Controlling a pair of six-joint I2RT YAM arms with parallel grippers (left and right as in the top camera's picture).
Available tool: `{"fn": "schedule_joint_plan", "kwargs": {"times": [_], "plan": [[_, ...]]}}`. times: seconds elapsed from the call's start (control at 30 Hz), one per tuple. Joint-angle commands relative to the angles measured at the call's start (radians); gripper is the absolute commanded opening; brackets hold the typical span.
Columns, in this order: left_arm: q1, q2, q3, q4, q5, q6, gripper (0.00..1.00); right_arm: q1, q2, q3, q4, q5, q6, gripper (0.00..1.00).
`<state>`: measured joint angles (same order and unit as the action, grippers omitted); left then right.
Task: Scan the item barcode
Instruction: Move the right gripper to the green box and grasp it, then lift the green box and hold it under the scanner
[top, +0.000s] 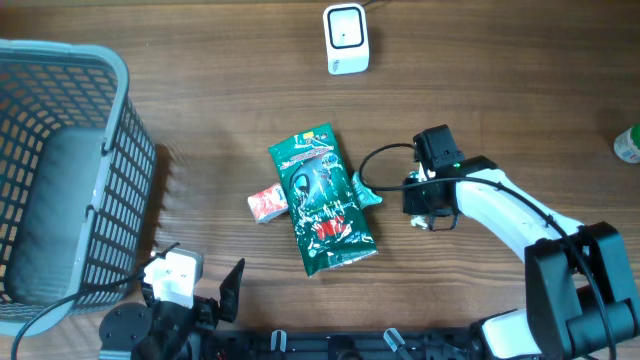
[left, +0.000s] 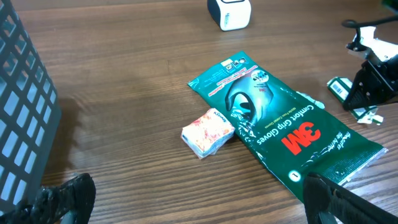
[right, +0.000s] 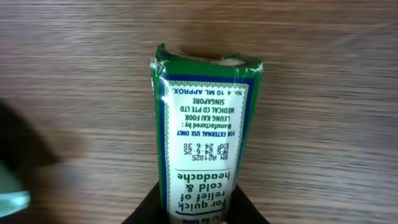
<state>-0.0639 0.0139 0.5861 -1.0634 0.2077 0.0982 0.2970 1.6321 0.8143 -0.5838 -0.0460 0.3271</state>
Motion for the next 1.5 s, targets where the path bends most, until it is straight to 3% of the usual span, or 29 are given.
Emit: {"fn": "schedule_joint_plan", "kwargs": {"times": [0.0,0.17,0.43,0.7,0.8,1.0,1.2,1.33,1.47], "plan": [[0.000,-0.005,0.000,0.002,0.012,-0.009,1.00,0.004,0.013,0.005,0.012,-0.175,0.024,0.12],[0.000,-0.005,0.000,0.002,0.012,-0.009,1.00,0.004,0.013,0.005,0.043,-0.359,0.010,0.07],[0.000,-0.005,0.000,0.002,0.012,-0.009,1.00,0.004,0.013,0.005,0.121,-0.945,-0.196,0.07],[0.000,-0.005,0.000,0.002,0.012,-0.009,1.00,0.004,0.013,0.005,0.252,-1.186,-0.213,0.10],[0.000,-0.005,0.000,0.002,0.012,-0.009,1.00,0.004,0.013,0.005,0.302,-1.173,-0.215,0.15],[0.000,-0.005,0.000,0.002,0.012,-0.009,1.00,0.004,0.013,0.005,0.340,-1.017,-0.216,0.14],[0.000,-0.005,0.000,0.002,0.012,-0.009,1.00,0.005,0.013,0.012,0.552,-0.938,-0.212,0.06],[0.000,-0.005,0.000,0.002,0.012,-0.009,1.00,0.005,0.013,0.064,0.584,-0.694,-0.282,0.07],[0.000,-0.005,0.000,0.002,0.013,-0.009,1.00,0.018,0.013,0.168,0.584,-0.258,-0.410,0.08]]}}
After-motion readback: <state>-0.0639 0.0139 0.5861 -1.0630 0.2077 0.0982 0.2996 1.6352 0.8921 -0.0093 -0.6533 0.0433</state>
